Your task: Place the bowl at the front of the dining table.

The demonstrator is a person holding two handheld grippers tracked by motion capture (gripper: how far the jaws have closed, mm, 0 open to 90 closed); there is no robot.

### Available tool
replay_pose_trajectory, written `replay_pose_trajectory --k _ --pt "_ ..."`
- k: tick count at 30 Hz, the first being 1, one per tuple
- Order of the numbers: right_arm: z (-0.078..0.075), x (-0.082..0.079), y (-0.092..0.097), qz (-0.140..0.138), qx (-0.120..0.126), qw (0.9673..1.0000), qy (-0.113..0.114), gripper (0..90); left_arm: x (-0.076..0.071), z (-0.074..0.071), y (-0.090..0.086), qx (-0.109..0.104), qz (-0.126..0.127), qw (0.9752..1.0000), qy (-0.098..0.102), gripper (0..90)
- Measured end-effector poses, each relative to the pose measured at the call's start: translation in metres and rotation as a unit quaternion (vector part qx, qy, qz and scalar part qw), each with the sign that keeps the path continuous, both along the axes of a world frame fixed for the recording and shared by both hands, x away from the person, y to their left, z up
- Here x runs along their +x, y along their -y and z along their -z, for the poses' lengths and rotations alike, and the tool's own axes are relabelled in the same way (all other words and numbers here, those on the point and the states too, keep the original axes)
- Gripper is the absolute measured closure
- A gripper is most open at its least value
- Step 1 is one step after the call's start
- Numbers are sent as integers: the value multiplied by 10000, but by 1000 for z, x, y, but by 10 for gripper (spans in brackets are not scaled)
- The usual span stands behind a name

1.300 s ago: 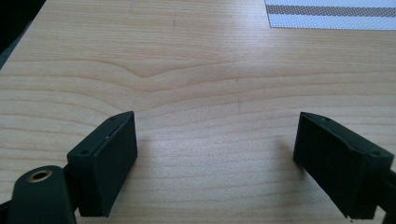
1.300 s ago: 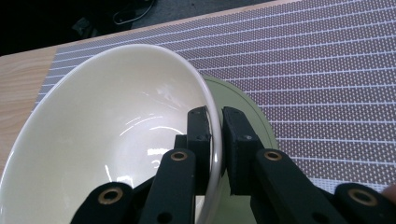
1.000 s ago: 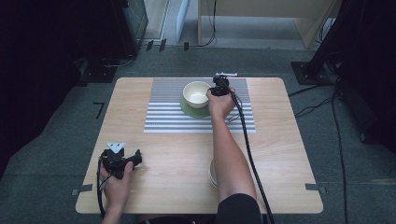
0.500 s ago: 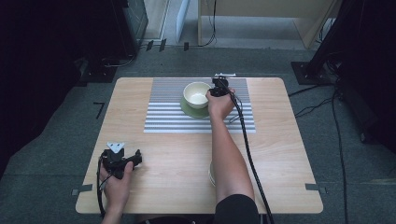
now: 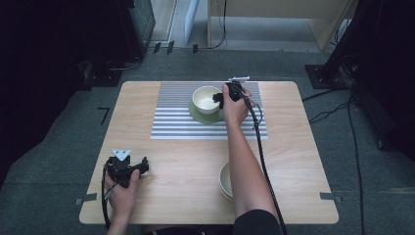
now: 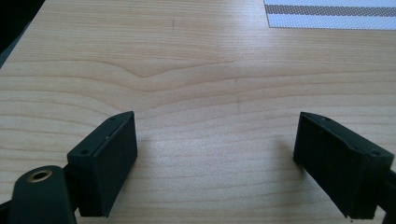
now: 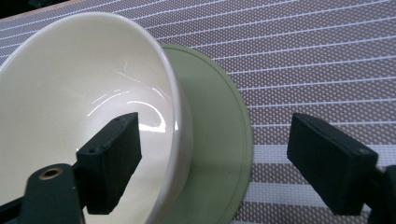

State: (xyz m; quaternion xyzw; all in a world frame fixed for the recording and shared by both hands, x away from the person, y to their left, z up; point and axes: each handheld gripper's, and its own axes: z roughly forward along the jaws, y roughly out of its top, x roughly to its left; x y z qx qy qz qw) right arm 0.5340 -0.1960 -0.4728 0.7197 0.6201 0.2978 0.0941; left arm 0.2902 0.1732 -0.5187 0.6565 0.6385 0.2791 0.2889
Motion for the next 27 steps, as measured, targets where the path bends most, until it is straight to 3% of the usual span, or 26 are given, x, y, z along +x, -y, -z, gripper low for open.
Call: replay_pose_trajectory --k 2,6,10,14,27 --pt "-6 -7 0 -282 -25 9991 317 152 0 0 0 0 1 10000 -1 130" --pt "-11 -11 1 -424 142 9977 503 152 0 0 0 0 0 10000 0 130" --pt "-16 -16 1 -429 60 9978 494 153 0 0 0 2 6 10000 0 130" --pt "-20 -24 4 -459 154 9970 602 152 0 0 0 1 8 10000 0 130" --pt "-25 -45 14 -415 196 9969 633 193 0 0 0 1 14 10000 0 130"
